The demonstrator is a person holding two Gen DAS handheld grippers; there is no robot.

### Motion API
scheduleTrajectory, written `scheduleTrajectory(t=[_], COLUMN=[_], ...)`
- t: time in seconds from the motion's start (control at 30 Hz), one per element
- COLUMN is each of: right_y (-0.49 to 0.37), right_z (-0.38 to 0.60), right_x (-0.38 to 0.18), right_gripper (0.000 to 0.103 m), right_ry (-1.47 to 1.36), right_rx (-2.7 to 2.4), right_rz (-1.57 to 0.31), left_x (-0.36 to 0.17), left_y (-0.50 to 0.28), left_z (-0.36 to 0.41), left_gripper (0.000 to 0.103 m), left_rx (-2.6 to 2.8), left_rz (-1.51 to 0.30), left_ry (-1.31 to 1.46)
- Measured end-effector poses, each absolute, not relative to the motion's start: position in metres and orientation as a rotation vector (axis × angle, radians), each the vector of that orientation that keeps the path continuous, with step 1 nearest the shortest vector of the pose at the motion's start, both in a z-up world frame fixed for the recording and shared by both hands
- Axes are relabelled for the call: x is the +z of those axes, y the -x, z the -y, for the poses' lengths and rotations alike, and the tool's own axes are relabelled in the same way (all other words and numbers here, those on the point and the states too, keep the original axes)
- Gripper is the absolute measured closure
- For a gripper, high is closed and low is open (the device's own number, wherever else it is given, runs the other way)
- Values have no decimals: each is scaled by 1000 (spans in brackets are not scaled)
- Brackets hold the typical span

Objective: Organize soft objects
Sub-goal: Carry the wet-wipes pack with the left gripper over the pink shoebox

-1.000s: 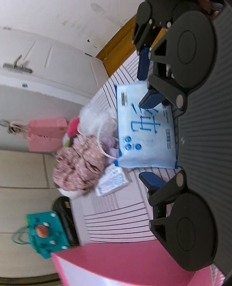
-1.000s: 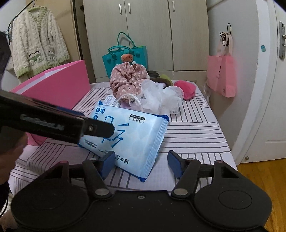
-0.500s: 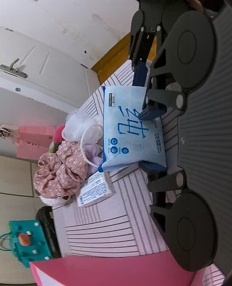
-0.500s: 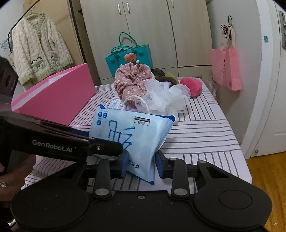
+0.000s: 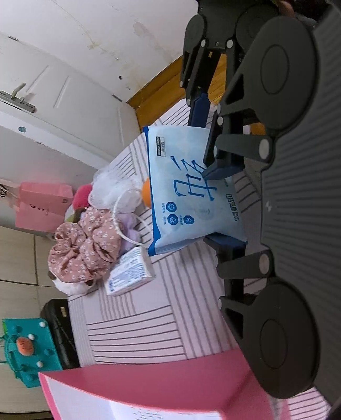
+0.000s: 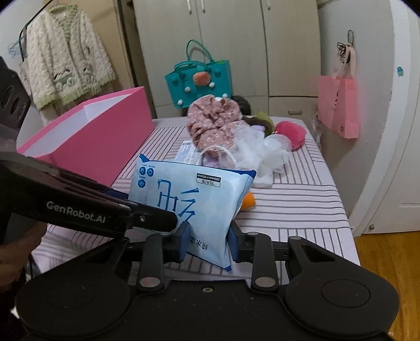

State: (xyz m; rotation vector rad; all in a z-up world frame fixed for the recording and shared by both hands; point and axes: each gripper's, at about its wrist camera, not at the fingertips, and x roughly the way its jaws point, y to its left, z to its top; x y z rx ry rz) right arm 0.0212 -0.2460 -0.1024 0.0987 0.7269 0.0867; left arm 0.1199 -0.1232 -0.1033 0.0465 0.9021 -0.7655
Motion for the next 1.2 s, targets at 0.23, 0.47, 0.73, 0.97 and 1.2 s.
scheduleTrajectory(t=[0.23, 0.47, 0.73, 0.97, 1.2], right_y=[-19, -24, -32, -49, -77], right_z=[241, 227, 194, 163, 134], right_x=[-89, -70, -43, -15, 5], right_gripper=[67, 67, 67, 67, 67], right_ry=[-138, -171, -116, -51, -27], right_rx=[173, 289, 421, 523, 563], right_rz=[-843, -917, -991, -968, -875], left_x=[-93, -83, -60, -30, -13], left_y=[-106, -86, -74, -75, -92], left_z=[106, 81, 39, 3, -28], left_gripper=[60, 60, 60, 60, 60], left_rx=[-766, -745, -690, -647, -577], left_rz=[-972, -1037, -1039, -1009, -909], left_ry=[-39, -47, -8, -5, 1])
